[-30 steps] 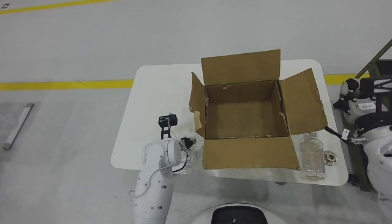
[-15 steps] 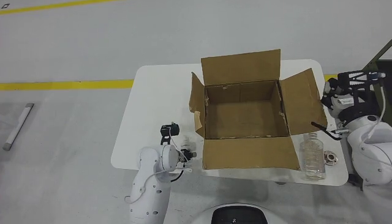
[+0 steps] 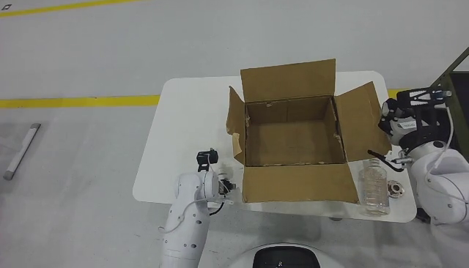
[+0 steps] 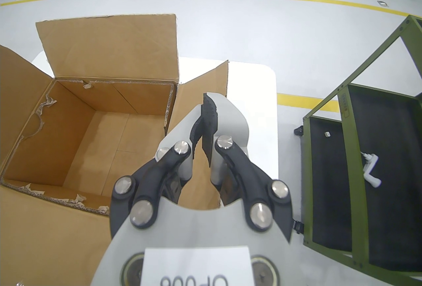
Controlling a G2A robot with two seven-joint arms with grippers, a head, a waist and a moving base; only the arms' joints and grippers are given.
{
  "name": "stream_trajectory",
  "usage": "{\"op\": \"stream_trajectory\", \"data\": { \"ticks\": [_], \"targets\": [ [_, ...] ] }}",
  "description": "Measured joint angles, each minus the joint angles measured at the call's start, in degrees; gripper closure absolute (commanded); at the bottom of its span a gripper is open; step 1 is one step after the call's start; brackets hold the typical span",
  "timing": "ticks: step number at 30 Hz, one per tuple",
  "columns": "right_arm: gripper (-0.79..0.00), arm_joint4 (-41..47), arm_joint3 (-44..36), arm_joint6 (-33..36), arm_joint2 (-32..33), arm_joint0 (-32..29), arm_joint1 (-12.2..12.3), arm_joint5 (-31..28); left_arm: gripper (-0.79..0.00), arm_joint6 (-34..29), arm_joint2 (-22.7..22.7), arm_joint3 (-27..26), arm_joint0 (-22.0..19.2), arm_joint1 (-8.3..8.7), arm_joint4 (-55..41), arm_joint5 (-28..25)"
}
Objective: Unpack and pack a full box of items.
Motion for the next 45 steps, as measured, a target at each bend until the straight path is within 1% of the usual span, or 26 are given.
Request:
{"op": "stream_trajectory", "data": {
  "ticks": [5, 6, 7, 8, 9, 10, 11, 13, 17, 21, 23, 24, 25, 31, 33, 37, 38, 41, 44, 45],
  "targets": [
    [0.000, 0.2, -0.3, -0.5, -0.2, -0.5, 0.0, -0.2, -0.785, 0.0, 0.5, 0.7, -0.5, 0.00, -1.1, -0.5],
    [0.000, 0.3, -0.3, -0.7, -0.2, -0.6, 0.1, -0.3, -0.745, -0.1, 0.6, 1.0, -0.6, 0.02, -1.2, -0.6],
    [0.000, 0.3, -0.4, -0.7, -0.3, -0.6, 0.1, -0.4, -0.683, -0.3, 0.7, 1.2, -0.7, 0.03, -1.3, -0.7],
    [0.000, 0.2, -0.4, -0.6, -0.3, -0.7, 0.1, -0.4, -0.600, -0.4, 0.8, 1.3, -0.8, 0.04, -1.4, -0.7],
    [0.000, 0.0, -0.4, -0.4, -0.3, -0.7, 0.1, -0.4, -0.483, -0.4, 0.9, 1.4, -0.8, 0.06, -1.5, -0.8],
    [0.000, 0.0, -0.4, -0.3, -0.4, -0.6, 0.1, -0.4, -0.422, -0.5, 0.9, 1.5, -0.9, 0.07, -1.6, -0.8],
    [0.000, 0.0, -0.3, -0.3, -0.4, -0.5, 0.1, -0.4, -0.419, -0.5, 1.1, 1.6, -0.9, 0.09, -1.7, -1.0],
    [0.000, 0.2, -0.2, -0.4, -0.4, -0.4, 0.2, -0.5, -0.379, -0.6, 1.3, 1.8, -1.0, 0.13, -1.8, -1.1],
    [0.000, 0.3, -0.2, -0.6, -0.4, -0.4, 0.2, -0.5, -0.366, -0.7, 1.6, 2.5, -1.2, 0.18, -1.8, -1.1],
    [0.000, 0.1, -0.2, -0.2, -0.4, -0.5, 0.3, -0.6, -0.286, -0.6, 2.0, 3.2, -1.4, 0.23, -1.9, -0.9],
    [0.000, 0.1, -0.1, 0.1, -0.2, -0.6, 0.3, -0.4, -0.166, -0.5, 2.2, 3.3, -1.5, 0.25, -2.0, -0.8],
    [0.000, 0.1, -0.1, 0.2, -0.1, -0.7, 0.3, -0.2, -0.028, -0.4, 2.2, 3.3, -1.5, 0.27, -2.0, -0.7],
    [0.000, 0.2, 0.0, 0.2, -0.1, -0.7, 0.3, -0.1, 0.000, -0.3, 2.3, 3.3, -1.5, 0.28, -2.0, -0.7],
    [0.000, 1.1, 0.7, 0.3, -0.4, -0.5, 0.3, 0.2, 0.000, 1.8, 1.6, 1.4, -1.3, 0.51, -1.3, 0.8],
    [0.000, 1.4, 1.3, 0.6, -0.7, 0.0, 0.4, 0.0, 0.000, 2.1, 0.2, 0.1, -1.2, 0.73, -0.9, 2.0],
    [0.000, 2.1, 2.4, 1.4, -1.2, 1.4, 0.5, -1.2, 0.000, 2.6, -4.3, -3.1, -1.1, 1.39, -0.3, 4.6],
    [0.000, 2.2, 2.7, 1.4, -1.2, 1.6, 0.5, -1.3, 0.000, 2.6, -5.2, -4.4, -1.0, 1.54, 0.0, 4.8],
    [0.000, 4.5, 4.2, 0.4, -1.3, 2.3, 0.5, -1.3, 0.000, 1.6, -8.0, -11.7, -1.1, 1.81, -0.8, 6.7],
    [0.000, 5.4, 5.7, 0.1, -1.8, 2.9, 0.5, -2.5, 0.000, -0.3, -9.3, -17.8, -2.2, 1.82, -2.5, 8.8],
    [0.000, 5.5, 6.4, 0.3, -2.2, 3.3, 0.6, -3.2, 0.000, -1.2, -9.6, -19.8, -3.1, 1.76, -3.3, 10.2]
  ]
}}
